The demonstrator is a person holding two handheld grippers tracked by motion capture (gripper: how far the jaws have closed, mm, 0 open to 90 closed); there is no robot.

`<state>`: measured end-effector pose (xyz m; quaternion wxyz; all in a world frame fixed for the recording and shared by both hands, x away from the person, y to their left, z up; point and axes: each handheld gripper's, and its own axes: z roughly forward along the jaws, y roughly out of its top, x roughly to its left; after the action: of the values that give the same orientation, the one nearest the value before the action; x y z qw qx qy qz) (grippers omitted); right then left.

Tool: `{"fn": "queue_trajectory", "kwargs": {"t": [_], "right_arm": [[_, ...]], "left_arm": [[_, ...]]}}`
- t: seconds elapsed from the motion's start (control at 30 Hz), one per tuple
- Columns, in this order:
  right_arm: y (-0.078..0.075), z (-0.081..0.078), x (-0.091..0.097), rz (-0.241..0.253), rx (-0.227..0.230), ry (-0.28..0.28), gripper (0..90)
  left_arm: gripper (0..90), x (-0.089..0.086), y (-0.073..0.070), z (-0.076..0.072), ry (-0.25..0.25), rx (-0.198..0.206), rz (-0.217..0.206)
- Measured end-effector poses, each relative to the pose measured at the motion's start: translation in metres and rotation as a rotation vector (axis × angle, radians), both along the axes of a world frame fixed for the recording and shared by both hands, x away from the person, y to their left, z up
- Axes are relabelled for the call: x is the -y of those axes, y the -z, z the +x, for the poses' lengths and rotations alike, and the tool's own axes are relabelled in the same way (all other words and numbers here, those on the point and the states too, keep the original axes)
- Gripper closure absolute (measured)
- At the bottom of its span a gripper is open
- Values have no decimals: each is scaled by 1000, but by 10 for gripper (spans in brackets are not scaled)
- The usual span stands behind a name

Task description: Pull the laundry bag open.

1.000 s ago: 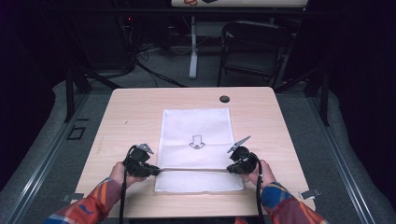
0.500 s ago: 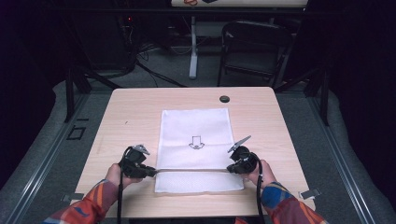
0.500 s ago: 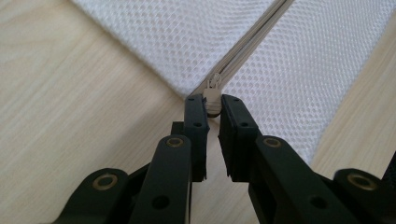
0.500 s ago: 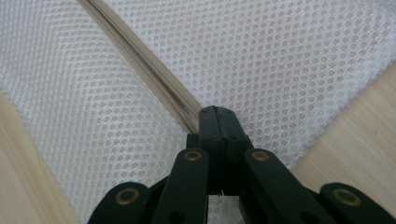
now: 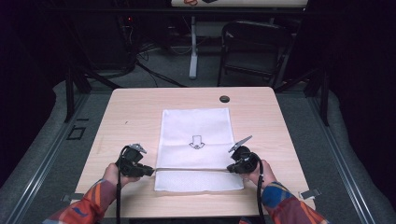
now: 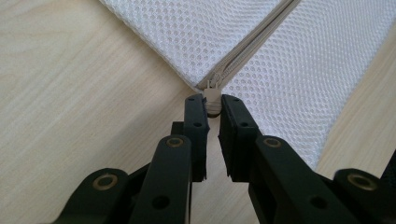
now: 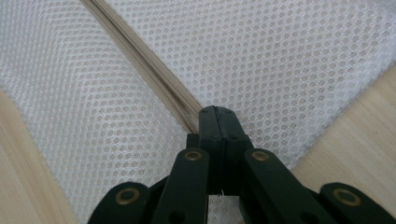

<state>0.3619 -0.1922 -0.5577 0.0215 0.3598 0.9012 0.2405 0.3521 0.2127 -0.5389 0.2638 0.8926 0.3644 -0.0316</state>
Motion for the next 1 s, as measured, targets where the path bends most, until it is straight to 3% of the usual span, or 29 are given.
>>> {"fn": "queue_trajectory", "kwargs": {"t": [0.37, 0.53, 0.63, 0.67, 0.7, 0.93, 1.0], "right_arm": [[-1, 0, -2, -11, 2, -6, 900], [0, -1, -1, -12, 11, 5, 900], [0, -2, 0, -1, 12, 1, 900], [2, -3, -1, 31, 12, 27, 900], [1, -2, 1, 10, 11, 6, 900], [2, -4, 2, 26, 28, 13, 900], [1, -5, 0, 6, 36, 11, 900]], "left_arm": [[813, -1, -3, 0, -9, 19, -21], [813, -1, -3, -1, -2, 16, -11], [813, -1, -2, 0, -1, 10, -11], [813, -1, -2, 0, -2, 4, -11], [813, -1, -2, 1, 1, 5, -9], [810, 1, 0, 3, -1, -4, 6], [808, 1, 0, 3, -11, 3, -5]]}}
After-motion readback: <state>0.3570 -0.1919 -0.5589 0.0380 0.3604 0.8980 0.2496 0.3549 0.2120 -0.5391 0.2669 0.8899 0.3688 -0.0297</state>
